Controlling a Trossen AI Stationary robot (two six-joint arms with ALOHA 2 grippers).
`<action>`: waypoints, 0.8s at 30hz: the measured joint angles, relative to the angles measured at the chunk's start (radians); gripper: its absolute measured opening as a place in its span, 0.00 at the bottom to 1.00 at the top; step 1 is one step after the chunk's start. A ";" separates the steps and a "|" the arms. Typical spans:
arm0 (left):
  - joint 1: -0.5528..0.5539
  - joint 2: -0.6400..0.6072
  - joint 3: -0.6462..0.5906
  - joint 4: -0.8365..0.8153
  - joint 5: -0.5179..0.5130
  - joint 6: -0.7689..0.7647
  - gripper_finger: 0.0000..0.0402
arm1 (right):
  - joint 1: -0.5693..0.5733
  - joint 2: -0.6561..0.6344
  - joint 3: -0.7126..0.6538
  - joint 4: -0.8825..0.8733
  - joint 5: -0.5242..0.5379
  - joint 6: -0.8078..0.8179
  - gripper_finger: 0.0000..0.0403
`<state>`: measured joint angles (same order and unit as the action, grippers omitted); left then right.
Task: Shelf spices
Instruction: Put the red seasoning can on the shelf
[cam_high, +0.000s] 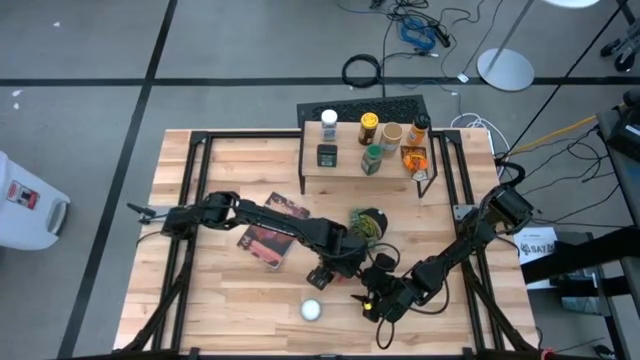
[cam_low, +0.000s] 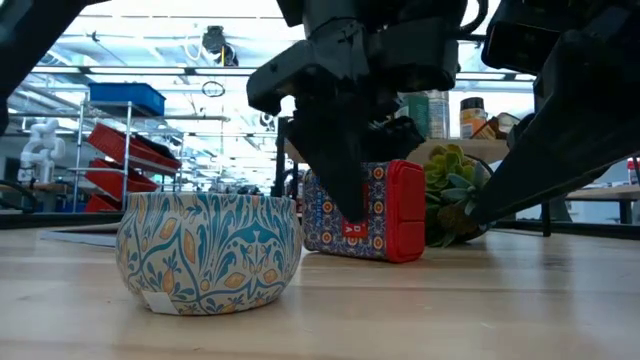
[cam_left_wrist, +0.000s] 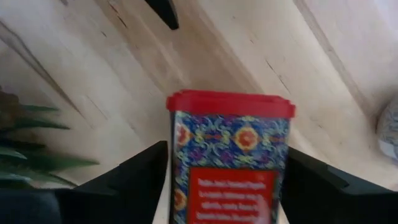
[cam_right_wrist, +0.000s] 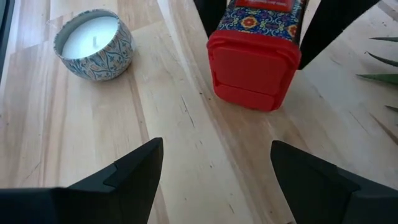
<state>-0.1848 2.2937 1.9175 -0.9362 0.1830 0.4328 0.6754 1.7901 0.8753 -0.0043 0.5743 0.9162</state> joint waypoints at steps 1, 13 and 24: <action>0.000 0.001 0.000 0.008 -0.001 0.006 0.66 | 0.000 0.000 0.000 0.000 0.000 0.002 0.71; -0.005 0.002 0.000 0.012 -0.008 0.082 0.42 | 0.000 0.000 0.000 0.000 0.000 0.019 0.71; -0.005 -0.040 -0.001 -0.011 -0.067 0.054 0.42 | 0.001 0.000 0.000 0.000 0.000 0.041 0.71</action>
<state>-0.1902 2.2533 1.9167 -0.9477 0.1158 0.4868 0.6762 1.7901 0.8753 -0.0048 0.5743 0.9577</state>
